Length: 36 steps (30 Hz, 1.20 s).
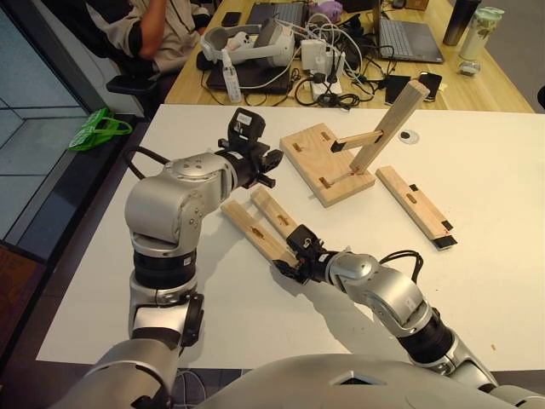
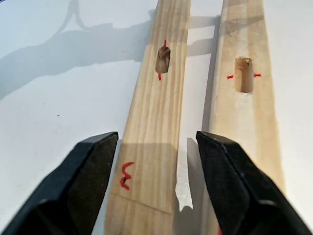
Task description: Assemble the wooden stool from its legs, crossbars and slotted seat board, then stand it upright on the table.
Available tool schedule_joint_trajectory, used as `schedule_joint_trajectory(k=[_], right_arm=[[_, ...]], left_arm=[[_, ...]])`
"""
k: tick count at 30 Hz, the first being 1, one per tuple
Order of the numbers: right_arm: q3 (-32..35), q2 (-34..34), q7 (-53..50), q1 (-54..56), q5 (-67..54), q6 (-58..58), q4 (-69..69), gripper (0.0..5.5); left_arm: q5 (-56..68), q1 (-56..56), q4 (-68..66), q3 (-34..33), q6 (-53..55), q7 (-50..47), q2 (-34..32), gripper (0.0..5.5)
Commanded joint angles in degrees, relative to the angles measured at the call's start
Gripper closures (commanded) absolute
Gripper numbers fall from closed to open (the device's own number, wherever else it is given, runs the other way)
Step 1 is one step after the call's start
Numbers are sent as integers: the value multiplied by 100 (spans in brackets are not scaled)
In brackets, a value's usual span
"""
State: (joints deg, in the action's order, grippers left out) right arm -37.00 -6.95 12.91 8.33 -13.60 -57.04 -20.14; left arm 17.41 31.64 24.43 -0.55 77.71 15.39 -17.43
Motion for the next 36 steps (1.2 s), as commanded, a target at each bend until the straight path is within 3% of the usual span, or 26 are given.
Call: schedule_joint_trajectory(k=[1,3,9,15,24,31,36], right_arm=[[-131,122,31,-99,-1,-278,142,250],[-159,107,94,-35,16,-351,208,250],[-109,-46,229,117,110,-353,182,332],[40,-26,275,269,221,-173,226,336],[1782,1054,345,1180,-557,93,194,337],[2740,938,343,2168,-687,366,230,337],[2915,822,315,2506,-525,832,427,337]], left_arm=[[-79,126,-25,-225,67,-218,70,395],[-81,190,-63,-343,39,-331,152,395],[-103,370,-130,-605,-75,-585,342,395],[-121,554,-305,-850,-308,-715,368,395],[-149,1511,-1322,-1859,-1354,-804,-214,395],[243,2644,-1987,-2754,-1963,-890,-708,395],[1191,3085,-2180,-3604,-1420,-920,-533,395]])
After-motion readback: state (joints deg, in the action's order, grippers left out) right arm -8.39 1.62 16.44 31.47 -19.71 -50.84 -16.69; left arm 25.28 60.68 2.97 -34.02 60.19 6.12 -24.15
